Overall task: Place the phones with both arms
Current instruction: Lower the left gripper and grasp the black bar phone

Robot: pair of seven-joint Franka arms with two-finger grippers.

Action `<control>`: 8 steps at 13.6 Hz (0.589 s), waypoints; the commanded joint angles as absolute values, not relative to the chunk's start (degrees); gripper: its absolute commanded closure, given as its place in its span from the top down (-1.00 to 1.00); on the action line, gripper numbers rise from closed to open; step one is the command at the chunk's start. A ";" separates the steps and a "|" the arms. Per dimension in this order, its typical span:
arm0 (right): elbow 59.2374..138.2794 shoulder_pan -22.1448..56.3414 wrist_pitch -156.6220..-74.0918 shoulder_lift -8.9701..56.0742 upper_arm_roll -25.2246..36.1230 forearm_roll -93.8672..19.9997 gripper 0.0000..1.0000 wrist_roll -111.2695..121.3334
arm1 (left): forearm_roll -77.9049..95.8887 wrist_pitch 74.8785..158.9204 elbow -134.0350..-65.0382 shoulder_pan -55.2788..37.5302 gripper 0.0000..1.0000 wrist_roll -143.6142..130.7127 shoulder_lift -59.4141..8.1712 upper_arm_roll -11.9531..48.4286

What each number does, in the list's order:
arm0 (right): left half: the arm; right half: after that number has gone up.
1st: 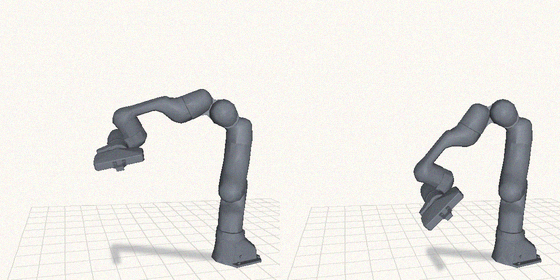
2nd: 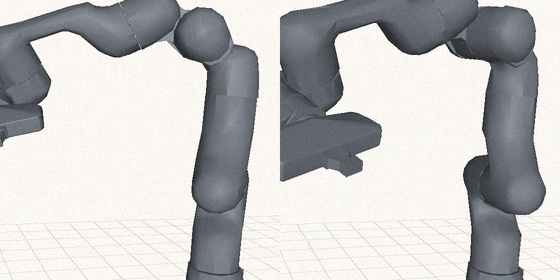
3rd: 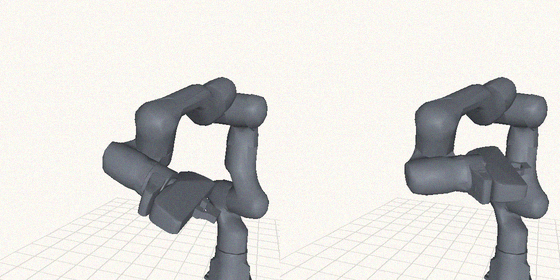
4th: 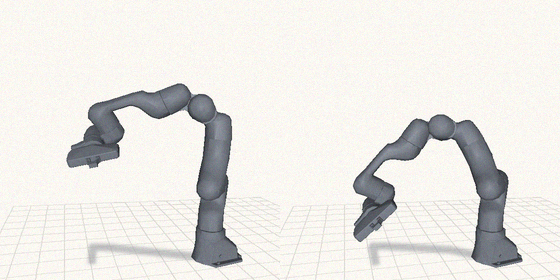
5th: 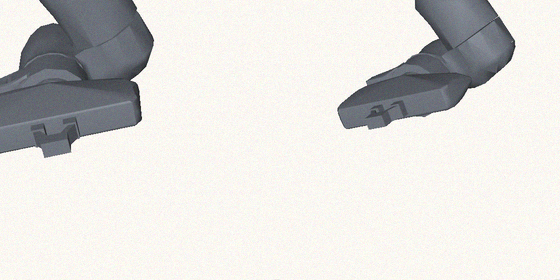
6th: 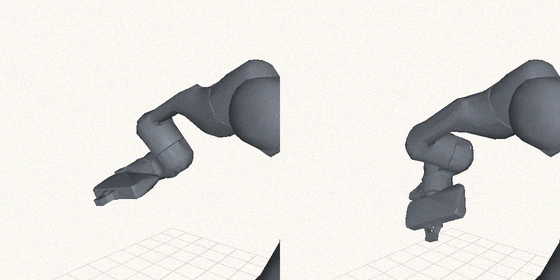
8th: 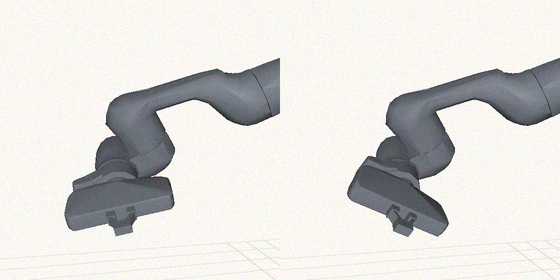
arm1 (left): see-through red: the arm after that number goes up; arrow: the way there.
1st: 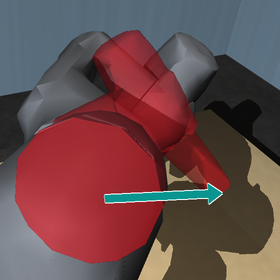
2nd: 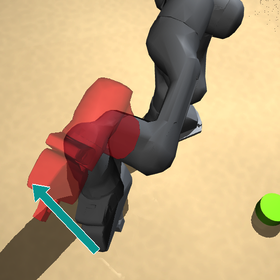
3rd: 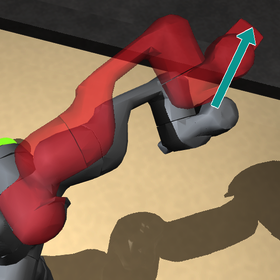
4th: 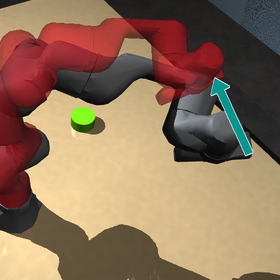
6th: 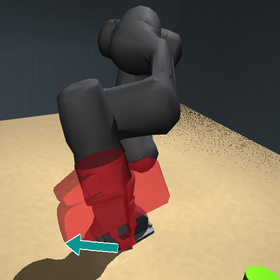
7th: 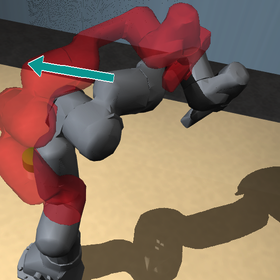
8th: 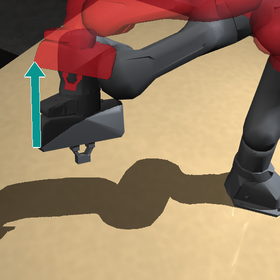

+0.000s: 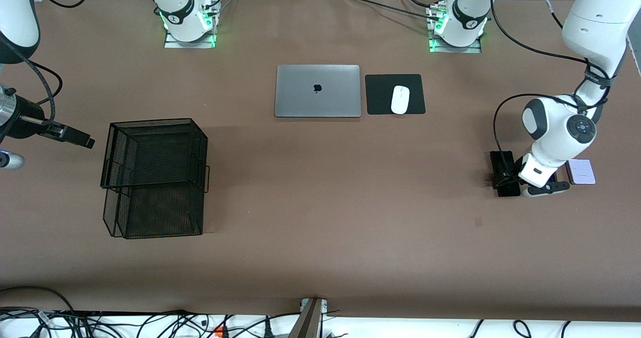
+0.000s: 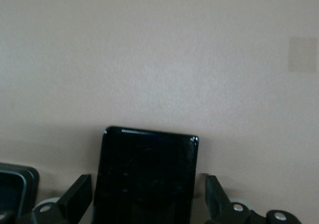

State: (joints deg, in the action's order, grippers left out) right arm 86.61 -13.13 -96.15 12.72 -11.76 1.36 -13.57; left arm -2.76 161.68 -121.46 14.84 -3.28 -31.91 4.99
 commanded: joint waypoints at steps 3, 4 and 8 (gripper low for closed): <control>86.66 -13.71 -95.45 12.22 -12.04 0.26 1.00 -13.45 | -3.87 163.30 -125.85 15.03 1.00 -5.19 -30.50 5.01; 86.57 -13.71 -95.36 12.13 -12.04 0.26 1.00 -13.45 | -3.87 163.30 -126.12 15.03 1.00 -5.19 -30.15 5.01; 86.66 -13.71 -95.36 12.13 -12.13 0.26 1.00 -13.45 | -3.96 163.65 -129.28 15.12 1.00 -4.75 -28.48 4.83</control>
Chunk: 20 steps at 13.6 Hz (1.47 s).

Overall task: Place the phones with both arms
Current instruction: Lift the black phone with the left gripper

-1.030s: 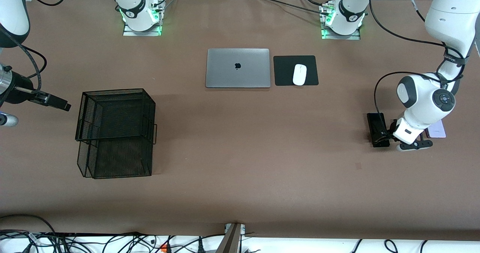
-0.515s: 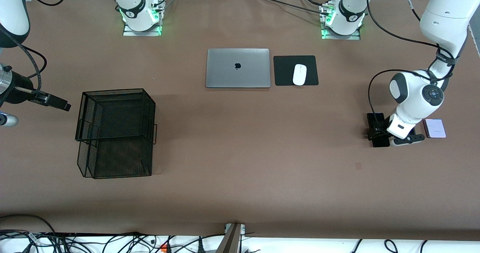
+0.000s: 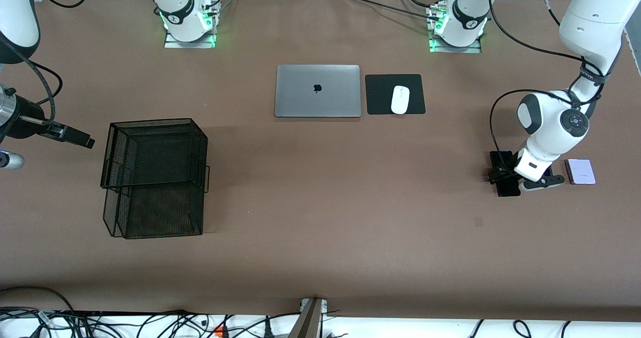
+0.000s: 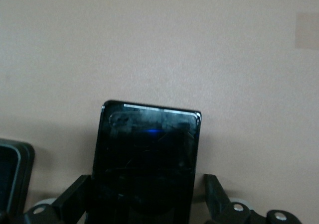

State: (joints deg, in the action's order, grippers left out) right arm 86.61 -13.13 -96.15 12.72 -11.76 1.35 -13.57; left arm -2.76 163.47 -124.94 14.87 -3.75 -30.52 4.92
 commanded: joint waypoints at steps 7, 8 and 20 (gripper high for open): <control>86.57 -13.71 -95.36 12.13 -12.13 0.26 1.00 -13.45 | -3.87 165.67 -128.41 15.12 -0.83 -5.27 -30.32 4.13; 86.57 -13.71 -95.36 12.13 -12.13 0.26 1.00 -13.45 | -3.78 165.59 -127.89 15.12 -1.00 -5.88 -30.41 3.87; 86.57 -13.71 -95.54 12.13 -12.04 0.26 1.00 -13.45 | -3.69 141.78 -110.40 13.71 -1.00 -11.06 -30.50 4.48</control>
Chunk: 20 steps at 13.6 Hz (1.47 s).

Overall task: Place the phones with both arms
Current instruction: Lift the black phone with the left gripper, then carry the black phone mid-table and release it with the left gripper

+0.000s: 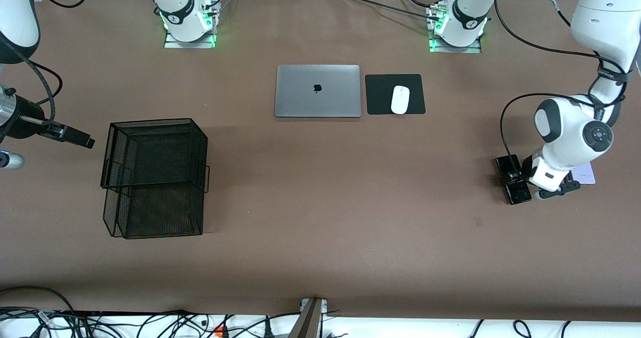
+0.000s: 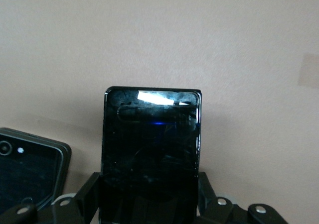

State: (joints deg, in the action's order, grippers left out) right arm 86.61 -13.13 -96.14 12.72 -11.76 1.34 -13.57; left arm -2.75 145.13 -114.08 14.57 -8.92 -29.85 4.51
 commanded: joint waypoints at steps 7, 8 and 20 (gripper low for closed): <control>86.57 -13.71 -95.71 12.22 -12.13 0.26 1.00 -13.45 | -3.69 137.65 -102.41 -5.51 -1.00 -30.47 -34.71 4.57; 86.57 -13.71 -95.71 12.22 -12.04 0.26 1.00 -13.45 | -3.69 135.55 -100.04 -8.67 -1.00 -32.67 -35.67 4.57; 86.48 -13.89 -96.06 12.39 -12.04 0.35 1.00 -13.45 | -2.81 124.72 -71.30 -35.23 -1.00 -46.23 -51.75 4.75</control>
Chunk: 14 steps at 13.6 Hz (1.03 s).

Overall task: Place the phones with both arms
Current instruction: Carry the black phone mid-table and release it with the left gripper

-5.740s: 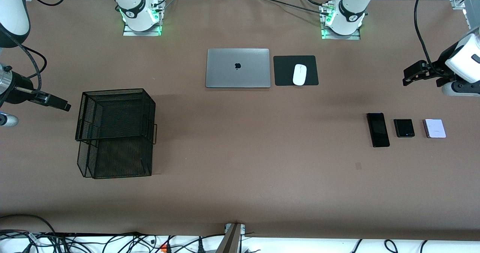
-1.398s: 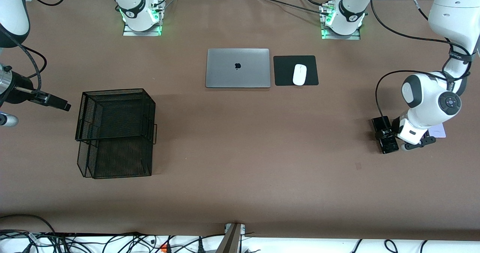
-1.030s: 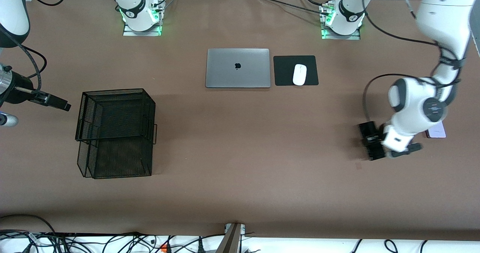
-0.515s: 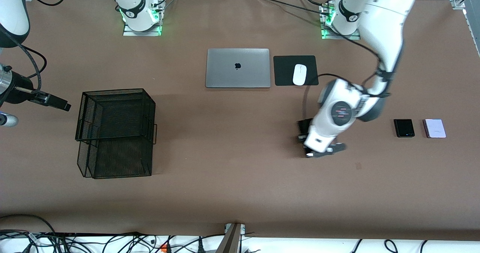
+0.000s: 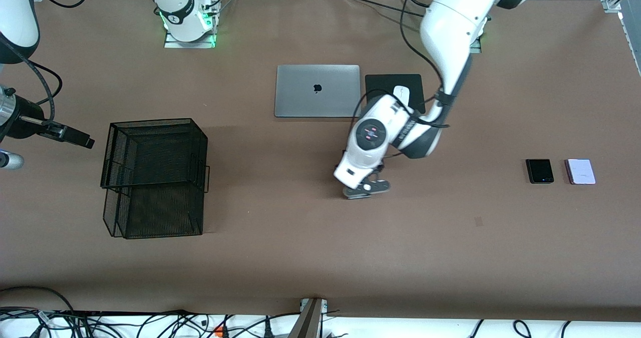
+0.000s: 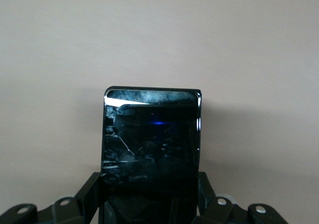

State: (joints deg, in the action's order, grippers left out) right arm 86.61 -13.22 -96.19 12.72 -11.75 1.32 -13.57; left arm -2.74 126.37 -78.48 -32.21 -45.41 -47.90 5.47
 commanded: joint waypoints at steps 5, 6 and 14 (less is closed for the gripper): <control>86.48 -13.97 -96.15 12.48 -12.04 0.35 1.00 -13.45 | -2.99 137.09 -69.61 -38.93 -1.00 -52.64 -56.77 4.57; 86.48 -13.97 -96.15 12.48 -12.04 0.35 1.00 -13.45 | -3.08 137.37 -69.61 -39.63 -1.00 -53.17 -57.21 4.31; 86.48 -13.97 -96.15 12.48 -11.95 0.35 1.00 -13.45 | -3.60 137.46 -69.70 -40.17 1.00 -53.79 -58.10 3.17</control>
State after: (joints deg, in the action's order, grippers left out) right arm 86.61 -13.35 -96.23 12.73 -11.72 1.32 -13.57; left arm -2.74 137.87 -71.70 -39.36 -52.80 -57.02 4.62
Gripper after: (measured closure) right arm 0.000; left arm 0.132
